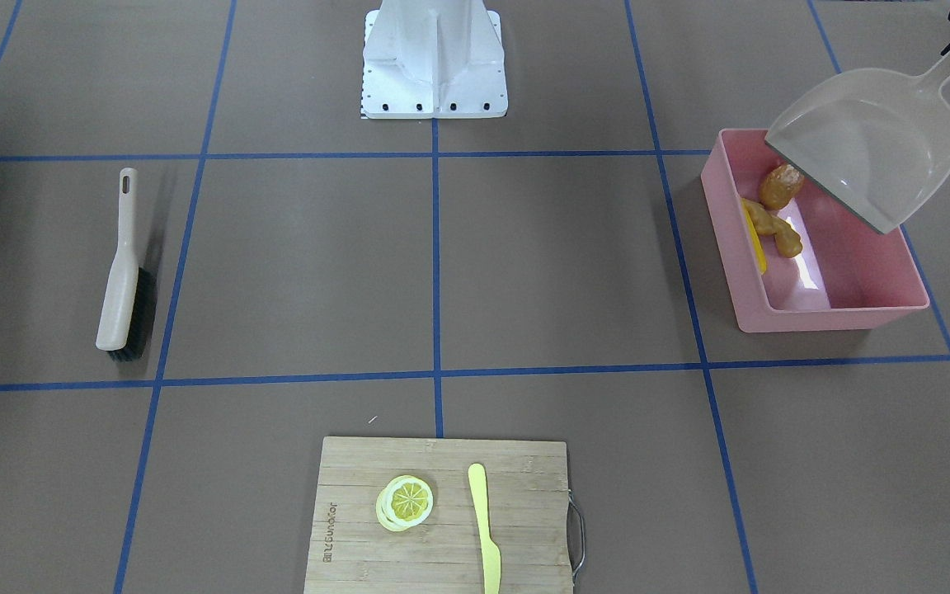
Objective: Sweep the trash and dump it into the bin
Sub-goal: 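Tip the dustpan to dump the items into the bin while the right gripper withdraws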
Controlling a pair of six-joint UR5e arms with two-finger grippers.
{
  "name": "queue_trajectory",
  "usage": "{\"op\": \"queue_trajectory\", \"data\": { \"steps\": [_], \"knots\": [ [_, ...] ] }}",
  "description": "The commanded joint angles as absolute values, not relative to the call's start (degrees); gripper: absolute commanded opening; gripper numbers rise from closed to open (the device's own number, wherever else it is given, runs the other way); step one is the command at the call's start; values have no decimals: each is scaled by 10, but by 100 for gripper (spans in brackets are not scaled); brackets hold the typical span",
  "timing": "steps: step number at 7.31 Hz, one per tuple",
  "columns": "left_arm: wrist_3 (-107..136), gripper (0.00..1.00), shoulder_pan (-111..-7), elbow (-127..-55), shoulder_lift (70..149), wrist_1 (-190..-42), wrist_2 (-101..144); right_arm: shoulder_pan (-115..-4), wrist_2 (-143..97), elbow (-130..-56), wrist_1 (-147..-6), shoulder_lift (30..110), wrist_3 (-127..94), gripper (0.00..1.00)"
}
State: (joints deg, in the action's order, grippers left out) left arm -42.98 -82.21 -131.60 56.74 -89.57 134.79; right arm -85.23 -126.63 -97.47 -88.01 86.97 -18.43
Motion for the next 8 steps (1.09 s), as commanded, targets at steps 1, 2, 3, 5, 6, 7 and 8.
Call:
{"op": "queue_trajectory", "data": {
  "steps": [1, 2, 3, 5, 6, 7, 8],
  "knots": [
    [-438, 0, -860, -1320, 614, -917, 1401, -852, -1286, -960, -880, 856, -185, 100],
    [-433, 0, -855, -1314, 660, -925, 1402, -852, -1294, -959, -880, 861, -185, 100],
    [-432, 0, -833, -1303, 686, -925, 1403, -853, -1295, -960, -880, 866, -185, 100],
    [-418, 0, -760, -1279, 797, -925, 1402, -855, -1306, -960, -881, 872, -185, 100],
    [-393, 0, -708, -1263, 848, -925, 1400, -856, -1306, -960, -881, 874, -185, 100],
    [-375, 0, -665, -1246, 902, -925, 1391, -856, -1304, -963, -879, 875, -185, 100],
    [-374, 0, -621, -1192, 968, -922, 1385, -859, -1304, -964, -879, 876, -185, 100]
  ]
}}
